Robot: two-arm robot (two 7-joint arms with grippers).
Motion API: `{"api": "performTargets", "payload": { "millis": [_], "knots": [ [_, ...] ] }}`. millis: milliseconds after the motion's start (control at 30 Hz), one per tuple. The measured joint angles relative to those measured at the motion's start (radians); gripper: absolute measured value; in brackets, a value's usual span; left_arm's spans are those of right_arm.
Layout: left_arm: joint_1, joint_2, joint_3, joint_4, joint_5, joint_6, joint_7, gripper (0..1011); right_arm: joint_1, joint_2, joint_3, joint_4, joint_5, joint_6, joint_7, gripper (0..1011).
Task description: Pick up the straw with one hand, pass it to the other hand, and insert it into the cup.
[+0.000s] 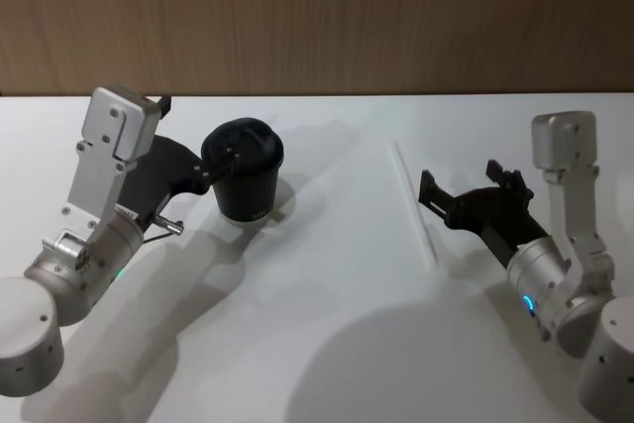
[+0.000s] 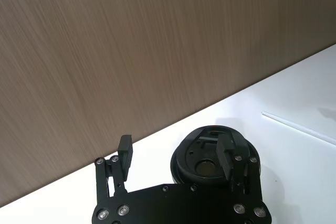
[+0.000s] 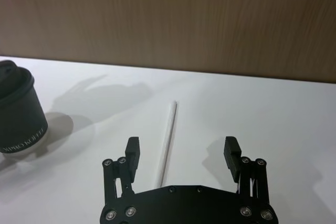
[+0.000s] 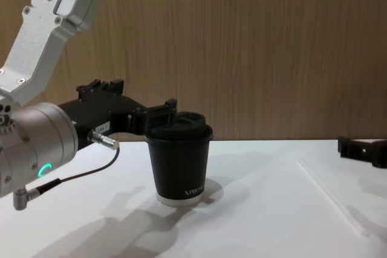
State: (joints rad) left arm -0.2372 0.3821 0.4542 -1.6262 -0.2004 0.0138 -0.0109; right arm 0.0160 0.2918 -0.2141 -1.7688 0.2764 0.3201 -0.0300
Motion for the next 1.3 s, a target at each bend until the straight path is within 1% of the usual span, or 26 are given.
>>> {"api": "performTargets", "payload": {
  "millis": [233, 300, 467, 1033, 1300],
  "knots": [
    [0.000, 0.000, 0.000, 0.000, 0.000, 0.000, 0.000, 1003, 0.010, -0.002, -0.012, 0.008, -0.017, 0.065, -0.012, 1001],
    [0.000, 0.000, 0.000, 0.000, 0.000, 0.000, 0.000, 1003, 0.011, -0.001, -0.013, 0.009, -0.019, 0.070, -0.012, 1001],
    [0.000, 0.000, 0.000, 0.000, 0.000, 0.000, 0.000, 1003, 0.018, 0.009, -0.024, 0.013, -0.032, 0.105, -0.008, 1001],
    [0.000, 0.000, 0.000, 0.000, 0.000, 0.000, 0.000, 1003, 0.030, 0.027, -0.031, 0.022, -0.053, 0.174, 0.017, 1001],
    [0.000, 0.000, 0.000, 0.000, 0.000, 0.000, 0.000, 1002, 0.033, 0.029, -0.034, 0.028, -0.056, 0.190, 0.031, 1001]
  ]
}}
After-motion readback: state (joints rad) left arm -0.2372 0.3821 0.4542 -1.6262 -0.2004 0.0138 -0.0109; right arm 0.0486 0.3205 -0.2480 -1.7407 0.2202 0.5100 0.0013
